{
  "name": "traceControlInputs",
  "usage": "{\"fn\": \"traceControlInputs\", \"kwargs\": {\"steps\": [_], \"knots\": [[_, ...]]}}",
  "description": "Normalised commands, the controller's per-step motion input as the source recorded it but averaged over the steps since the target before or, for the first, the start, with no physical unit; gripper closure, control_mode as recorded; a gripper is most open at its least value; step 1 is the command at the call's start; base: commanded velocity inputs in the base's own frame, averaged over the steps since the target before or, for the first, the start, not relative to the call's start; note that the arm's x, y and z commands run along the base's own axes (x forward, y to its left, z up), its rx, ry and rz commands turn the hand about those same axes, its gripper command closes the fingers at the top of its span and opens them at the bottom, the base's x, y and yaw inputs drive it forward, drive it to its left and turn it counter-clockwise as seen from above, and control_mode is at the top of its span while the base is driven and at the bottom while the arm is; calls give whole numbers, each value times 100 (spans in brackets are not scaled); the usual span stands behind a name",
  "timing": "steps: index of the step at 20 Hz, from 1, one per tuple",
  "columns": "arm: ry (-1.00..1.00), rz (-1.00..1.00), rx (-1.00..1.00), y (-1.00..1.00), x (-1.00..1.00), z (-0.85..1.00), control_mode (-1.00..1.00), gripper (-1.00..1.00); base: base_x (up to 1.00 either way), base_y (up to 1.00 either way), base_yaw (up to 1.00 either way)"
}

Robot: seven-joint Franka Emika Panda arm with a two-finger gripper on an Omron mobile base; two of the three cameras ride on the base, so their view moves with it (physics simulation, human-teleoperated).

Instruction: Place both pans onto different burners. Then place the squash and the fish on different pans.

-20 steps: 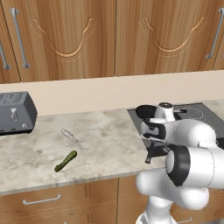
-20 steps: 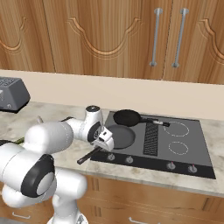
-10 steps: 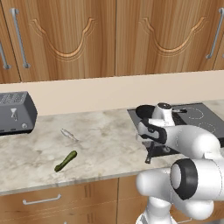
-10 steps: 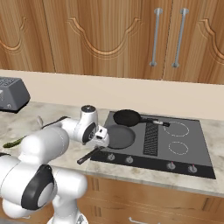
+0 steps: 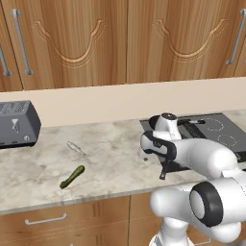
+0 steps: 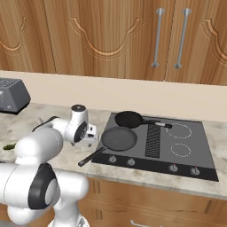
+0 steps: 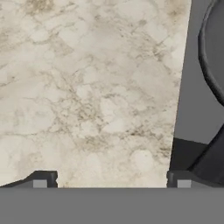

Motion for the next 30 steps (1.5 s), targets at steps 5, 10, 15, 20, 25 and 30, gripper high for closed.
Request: {"fn": "traceControlInputs", "kwargs": {"steps": [5, 10, 15, 20, 25, 30], "knots": [[0, 11, 0, 49, 11, 0, -100, -100, 0, 0, 0], [0, 7, 0, 37, 17, 0, -100, -100, 0, 0, 0], [0, 8, 0, 34, 20, 0, -100, -100, 0, 0, 0], [0, 14, 0, 36, 9, 0, -100, -100, 0, 0, 0], [0, 16, 0, 41, 4, 0, -100, -100, 0, 0, 0], [0, 13, 0, 46, 3, 0, -100, -100, 0, 0, 0]]}}
